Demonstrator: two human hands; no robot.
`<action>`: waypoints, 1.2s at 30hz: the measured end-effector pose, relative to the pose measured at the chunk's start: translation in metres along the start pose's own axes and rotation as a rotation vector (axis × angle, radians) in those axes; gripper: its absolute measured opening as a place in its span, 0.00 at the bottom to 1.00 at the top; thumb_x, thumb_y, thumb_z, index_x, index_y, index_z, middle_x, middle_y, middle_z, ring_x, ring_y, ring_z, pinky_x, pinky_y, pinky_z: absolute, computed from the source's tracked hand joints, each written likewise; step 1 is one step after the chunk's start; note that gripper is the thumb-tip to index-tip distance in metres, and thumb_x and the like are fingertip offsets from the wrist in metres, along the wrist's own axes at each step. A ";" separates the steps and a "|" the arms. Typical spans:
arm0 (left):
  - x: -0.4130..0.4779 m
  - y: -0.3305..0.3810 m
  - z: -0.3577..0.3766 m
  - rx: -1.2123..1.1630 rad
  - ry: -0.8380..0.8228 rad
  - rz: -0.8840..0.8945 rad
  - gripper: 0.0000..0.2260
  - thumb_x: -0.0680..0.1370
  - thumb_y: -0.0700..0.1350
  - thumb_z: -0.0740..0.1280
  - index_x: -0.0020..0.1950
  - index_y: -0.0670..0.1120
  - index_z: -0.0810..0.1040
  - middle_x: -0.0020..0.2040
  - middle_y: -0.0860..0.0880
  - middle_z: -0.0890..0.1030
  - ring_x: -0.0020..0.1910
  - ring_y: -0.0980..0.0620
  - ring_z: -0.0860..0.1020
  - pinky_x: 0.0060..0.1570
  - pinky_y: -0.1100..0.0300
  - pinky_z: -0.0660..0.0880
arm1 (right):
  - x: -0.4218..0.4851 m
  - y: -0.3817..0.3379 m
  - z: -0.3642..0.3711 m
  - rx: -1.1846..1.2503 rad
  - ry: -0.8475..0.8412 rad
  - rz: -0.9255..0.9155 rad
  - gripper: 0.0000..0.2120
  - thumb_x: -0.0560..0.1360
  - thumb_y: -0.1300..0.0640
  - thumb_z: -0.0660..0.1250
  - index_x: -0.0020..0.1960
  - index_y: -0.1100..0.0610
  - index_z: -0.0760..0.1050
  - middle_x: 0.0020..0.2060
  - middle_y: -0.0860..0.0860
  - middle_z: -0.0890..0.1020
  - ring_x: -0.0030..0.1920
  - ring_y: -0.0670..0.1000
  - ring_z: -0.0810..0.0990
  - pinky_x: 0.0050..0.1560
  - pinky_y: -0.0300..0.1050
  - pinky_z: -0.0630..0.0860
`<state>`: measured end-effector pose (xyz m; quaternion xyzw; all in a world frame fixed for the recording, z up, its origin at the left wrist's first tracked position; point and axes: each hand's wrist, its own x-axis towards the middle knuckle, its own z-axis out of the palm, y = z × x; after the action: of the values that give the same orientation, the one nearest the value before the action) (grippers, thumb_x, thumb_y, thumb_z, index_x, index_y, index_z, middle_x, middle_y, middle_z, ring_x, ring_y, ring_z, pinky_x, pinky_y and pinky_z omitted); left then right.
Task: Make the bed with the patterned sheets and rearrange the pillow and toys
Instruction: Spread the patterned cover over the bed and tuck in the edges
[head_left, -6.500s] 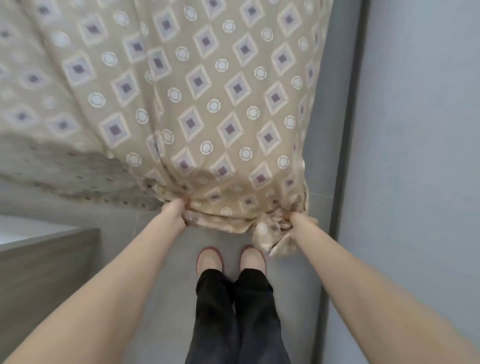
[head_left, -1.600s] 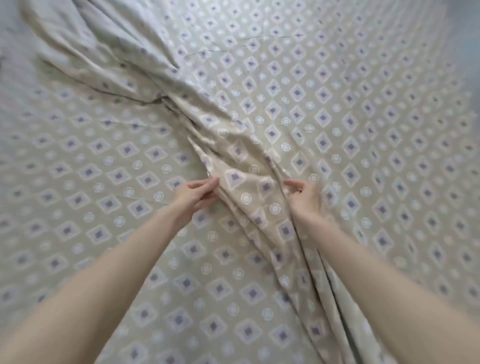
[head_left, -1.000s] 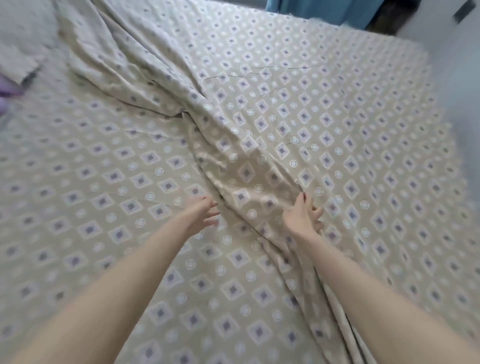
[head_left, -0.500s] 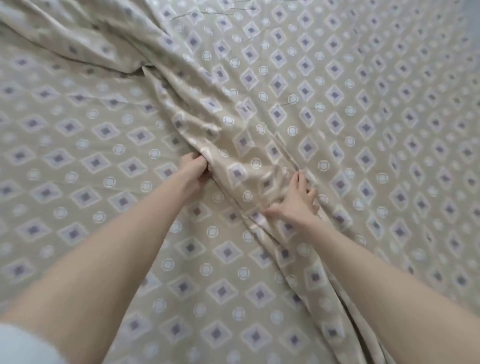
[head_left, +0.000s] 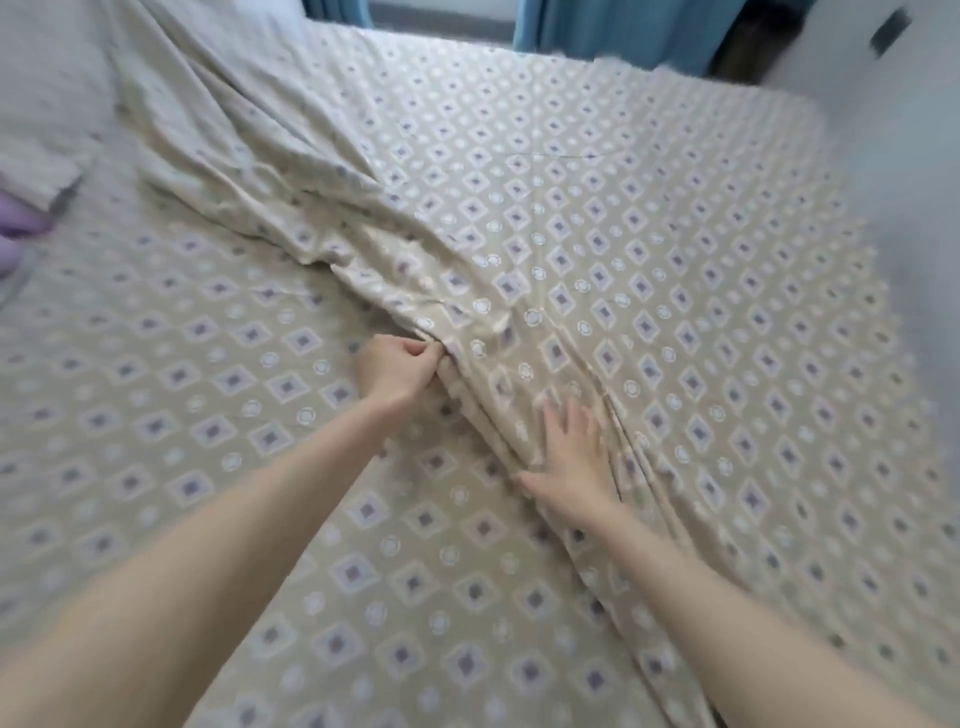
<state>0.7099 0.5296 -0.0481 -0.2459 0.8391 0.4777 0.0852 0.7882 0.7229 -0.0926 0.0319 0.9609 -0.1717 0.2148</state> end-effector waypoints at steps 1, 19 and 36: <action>-0.004 0.006 -0.007 0.011 -0.010 0.003 0.14 0.74 0.48 0.68 0.38 0.38 0.84 0.36 0.38 0.83 0.37 0.44 0.79 0.44 0.53 0.78 | -0.004 -0.011 -0.004 -0.040 0.047 -0.044 0.44 0.71 0.45 0.70 0.78 0.51 0.47 0.77 0.50 0.45 0.76 0.58 0.45 0.75 0.57 0.52; -0.116 0.000 -0.181 -0.158 -0.136 -0.112 0.03 0.72 0.37 0.71 0.41 0.38 0.84 0.29 0.46 0.82 0.31 0.51 0.82 0.40 0.60 0.82 | -0.115 -0.131 -0.061 0.233 0.140 -0.237 0.05 0.81 0.58 0.54 0.47 0.56 0.65 0.34 0.53 0.75 0.32 0.53 0.72 0.33 0.49 0.68; -0.125 0.060 -0.272 -0.061 -0.265 0.138 0.07 0.69 0.42 0.73 0.35 0.39 0.84 0.33 0.42 0.83 0.33 0.50 0.81 0.41 0.56 0.80 | -0.165 -0.234 -0.074 0.380 0.124 -0.115 0.06 0.75 0.55 0.62 0.51 0.53 0.73 0.45 0.50 0.78 0.48 0.55 0.77 0.43 0.46 0.73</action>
<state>0.8133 0.3668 0.1882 -0.1248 0.8205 0.5360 0.1546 0.8765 0.5301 0.1139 0.0277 0.9228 -0.3597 0.1354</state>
